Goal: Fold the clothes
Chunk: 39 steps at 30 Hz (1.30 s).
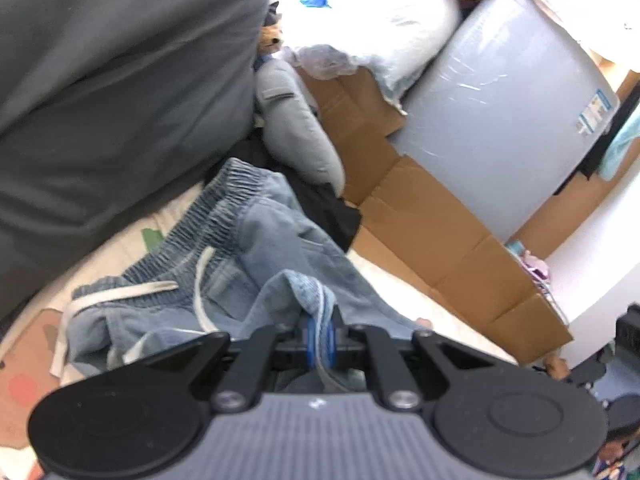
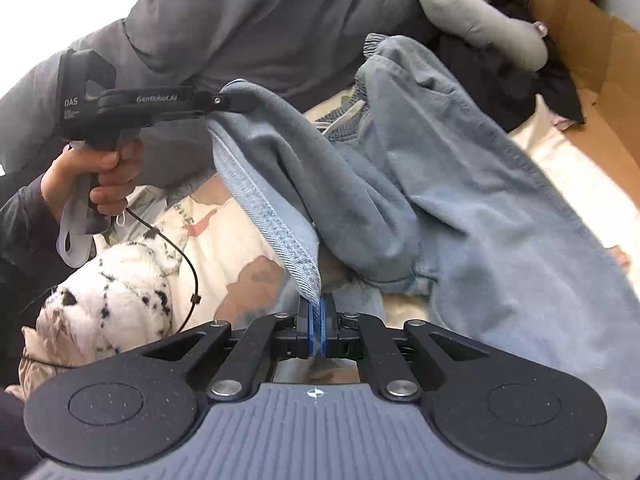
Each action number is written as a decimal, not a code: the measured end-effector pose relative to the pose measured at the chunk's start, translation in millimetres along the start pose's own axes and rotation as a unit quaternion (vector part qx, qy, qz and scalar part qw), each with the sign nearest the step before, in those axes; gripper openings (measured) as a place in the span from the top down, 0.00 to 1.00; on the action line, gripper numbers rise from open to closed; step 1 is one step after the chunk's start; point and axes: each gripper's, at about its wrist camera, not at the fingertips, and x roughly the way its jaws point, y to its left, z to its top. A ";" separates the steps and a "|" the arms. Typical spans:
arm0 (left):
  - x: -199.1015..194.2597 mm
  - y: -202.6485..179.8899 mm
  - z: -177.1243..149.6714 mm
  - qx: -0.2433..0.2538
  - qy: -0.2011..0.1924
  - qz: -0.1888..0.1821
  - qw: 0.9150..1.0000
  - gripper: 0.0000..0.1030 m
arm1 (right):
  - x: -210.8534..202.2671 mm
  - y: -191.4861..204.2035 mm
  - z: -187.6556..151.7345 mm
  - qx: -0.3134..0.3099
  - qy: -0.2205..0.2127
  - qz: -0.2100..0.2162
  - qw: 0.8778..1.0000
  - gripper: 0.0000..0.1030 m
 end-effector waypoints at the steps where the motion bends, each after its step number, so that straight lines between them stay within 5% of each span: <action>1: -2.4 -3.8 -1.4 0.000 0.000 -0.005 1.000 0.93 | -7.2 0.4 1.5 0.000 0.004 -0.004 1.000 1.00; 9: -23.0 -24.3 -13.9 -0.017 0.006 -0.033 0.999 0.93 | -64.3 16.3 13.1 -0.008 0.025 -0.021 0.999 1.00; 20: -20.5 -53.7 -56.7 -0.044 0.066 -0.088 0.993 0.93 | -118.1 24.2 4.2 -0.021 0.081 -0.084 0.993 1.00; 32: 18.1 -61.4 -136.8 -0.043 0.188 -0.107 0.975 0.92 | -85.9 -4.7 -101.2 0.079 0.181 -0.120 0.973 0.98; 35: 20.4 -57.2 -150.6 -0.043 0.215 -0.100 0.971 0.92 | -72.1 -13.6 -129.5 0.123 0.197 -0.107 0.967 0.92; 37: 20.0 -54.8 -154.2 -0.034 0.225 -0.092 0.969 0.92 | -64.0 -12.3 -140.2 0.125 0.215 -0.103 0.963 0.74; 39: 22.5 -50.9 -158.2 -0.030 0.238 -0.080 0.967 0.92 | -62.6 -14.7 -143.9 0.129 0.219 -0.102 0.962 0.68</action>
